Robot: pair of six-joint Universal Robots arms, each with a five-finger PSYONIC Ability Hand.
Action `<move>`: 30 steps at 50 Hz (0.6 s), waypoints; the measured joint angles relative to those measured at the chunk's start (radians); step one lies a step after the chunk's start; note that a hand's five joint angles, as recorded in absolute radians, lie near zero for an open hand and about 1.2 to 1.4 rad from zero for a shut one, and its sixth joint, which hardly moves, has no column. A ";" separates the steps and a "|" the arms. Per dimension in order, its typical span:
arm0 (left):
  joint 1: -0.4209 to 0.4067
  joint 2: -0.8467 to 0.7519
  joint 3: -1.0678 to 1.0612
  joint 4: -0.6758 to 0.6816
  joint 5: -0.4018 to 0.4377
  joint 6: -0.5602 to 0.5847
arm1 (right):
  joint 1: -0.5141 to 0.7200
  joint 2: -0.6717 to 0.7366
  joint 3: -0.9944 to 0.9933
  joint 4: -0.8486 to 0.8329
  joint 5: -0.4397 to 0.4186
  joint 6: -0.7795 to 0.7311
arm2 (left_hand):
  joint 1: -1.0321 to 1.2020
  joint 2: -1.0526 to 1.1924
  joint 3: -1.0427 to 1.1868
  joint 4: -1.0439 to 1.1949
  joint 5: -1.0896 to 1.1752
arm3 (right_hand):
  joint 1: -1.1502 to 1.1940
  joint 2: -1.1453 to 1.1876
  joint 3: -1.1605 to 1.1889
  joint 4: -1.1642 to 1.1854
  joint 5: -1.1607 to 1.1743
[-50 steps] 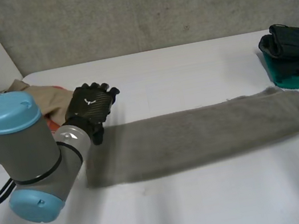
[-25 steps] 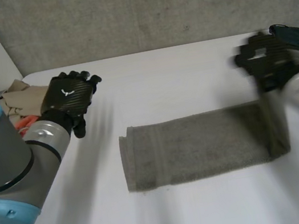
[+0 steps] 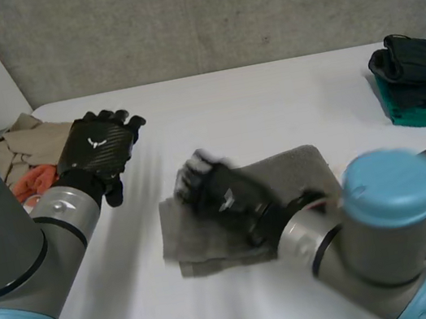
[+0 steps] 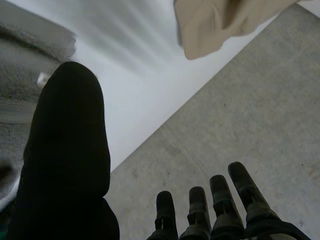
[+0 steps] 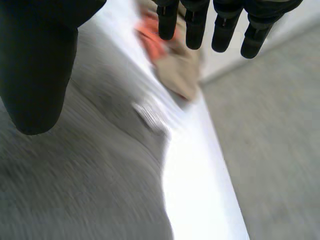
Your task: Fold the laundry.
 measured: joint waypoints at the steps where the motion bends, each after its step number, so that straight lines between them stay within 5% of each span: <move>1: -0.003 0.000 0.004 0.002 0.000 0.000 | -0.024 -0.026 0.008 0.009 0.017 0.044 | 0.000 0.000 0.000 0.000 0.000 | 0.000 0.000 0.000 -0.001 0.000; 11: -0.111 -0.028 0.060 0.016 -0.001 -0.001 | -0.269 -0.161 0.133 0.208 0.080 0.340 | 0.000 0.000 0.000 0.000 0.000 | 0.000 0.000 0.000 -0.001 0.000; 17: -0.158 -0.062 0.077 0.019 -0.004 0.000 | -0.401 -0.156 0.220 0.264 0.071 0.278 | 0.000 0.000 0.000 0.000 0.000 | 0.196 0.209 0.200 0.196 0.182; 18: -0.163 -0.067 0.077 0.019 -0.005 0.000 | -0.423 -0.150 0.231 0.266 0.071 0.253 | 0.000 0.000 0.000 0.000 0.000 | 0.420 0.441 0.441 0.437 0.402; 23: -0.167 -0.070 0.069 0.019 -0.007 0.000 | -0.476 -0.127 0.237 0.254 0.081 0.166 | 0.000 0.000 0.000 0.000 0.000 | 0.810 0.942 0.941 0.942 0.909; 30: -0.158 -0.052 0.051 0.017 -0.011 0.000 | -0.441 -0.152 0.185 0.164 0.136 0.123 | 0.000 0.000 0.000 0.000 0.000 | 0.821 0.970 0.982 0.991 0.943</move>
